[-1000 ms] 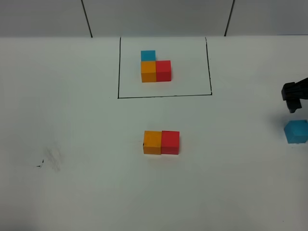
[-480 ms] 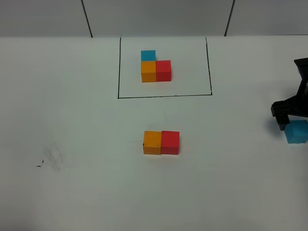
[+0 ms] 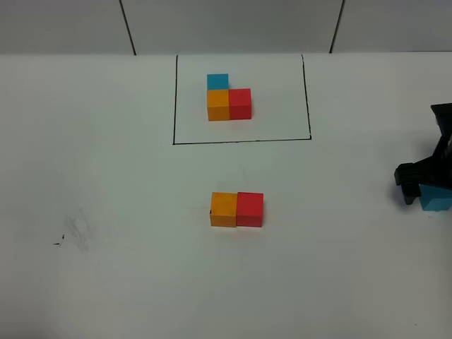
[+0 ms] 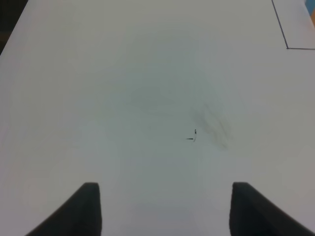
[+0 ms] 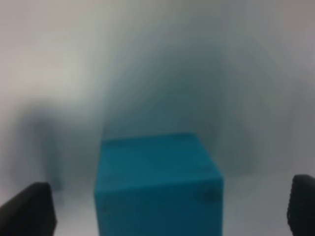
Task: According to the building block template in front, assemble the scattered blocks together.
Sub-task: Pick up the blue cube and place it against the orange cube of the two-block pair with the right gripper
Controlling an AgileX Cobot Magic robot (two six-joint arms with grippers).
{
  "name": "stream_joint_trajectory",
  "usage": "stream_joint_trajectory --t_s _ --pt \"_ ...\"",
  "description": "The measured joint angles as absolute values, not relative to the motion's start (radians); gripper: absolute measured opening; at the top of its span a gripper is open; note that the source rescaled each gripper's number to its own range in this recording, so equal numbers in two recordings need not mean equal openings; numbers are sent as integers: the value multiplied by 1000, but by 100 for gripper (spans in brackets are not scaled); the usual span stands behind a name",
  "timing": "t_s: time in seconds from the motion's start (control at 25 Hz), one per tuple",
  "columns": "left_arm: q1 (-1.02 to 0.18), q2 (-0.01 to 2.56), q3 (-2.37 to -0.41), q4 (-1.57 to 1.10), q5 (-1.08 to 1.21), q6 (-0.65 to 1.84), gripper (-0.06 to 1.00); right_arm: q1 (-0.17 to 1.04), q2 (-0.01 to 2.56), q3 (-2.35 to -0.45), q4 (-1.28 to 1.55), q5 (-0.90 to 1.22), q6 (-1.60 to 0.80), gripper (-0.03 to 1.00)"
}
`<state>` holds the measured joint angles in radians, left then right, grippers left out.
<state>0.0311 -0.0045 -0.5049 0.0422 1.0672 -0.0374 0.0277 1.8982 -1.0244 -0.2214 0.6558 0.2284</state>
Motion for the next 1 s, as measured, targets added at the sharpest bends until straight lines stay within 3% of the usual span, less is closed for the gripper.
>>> stream_joint_trajectory --t_s 0.2,0.32,0.52,0.72,1.0 --pt "31 -4 -505 42 1067 -37 22 28 1899 -1024 -221 650 224 85" --pt "31 -4 -505 42 1067 -37 22 28 1900 -1024 -220 650 221 76" --pt "31 -4 -505 42 1067 -39 22 28 1900 -1024 -218 650 217 44" --pt "31 -4 -505 42 1067 -39 22 28 1901 -1024 -206 650 216 2" --pt "31 -4 -505 42 1067 -38 22 28 1901 -1024 -196 640 214 2"
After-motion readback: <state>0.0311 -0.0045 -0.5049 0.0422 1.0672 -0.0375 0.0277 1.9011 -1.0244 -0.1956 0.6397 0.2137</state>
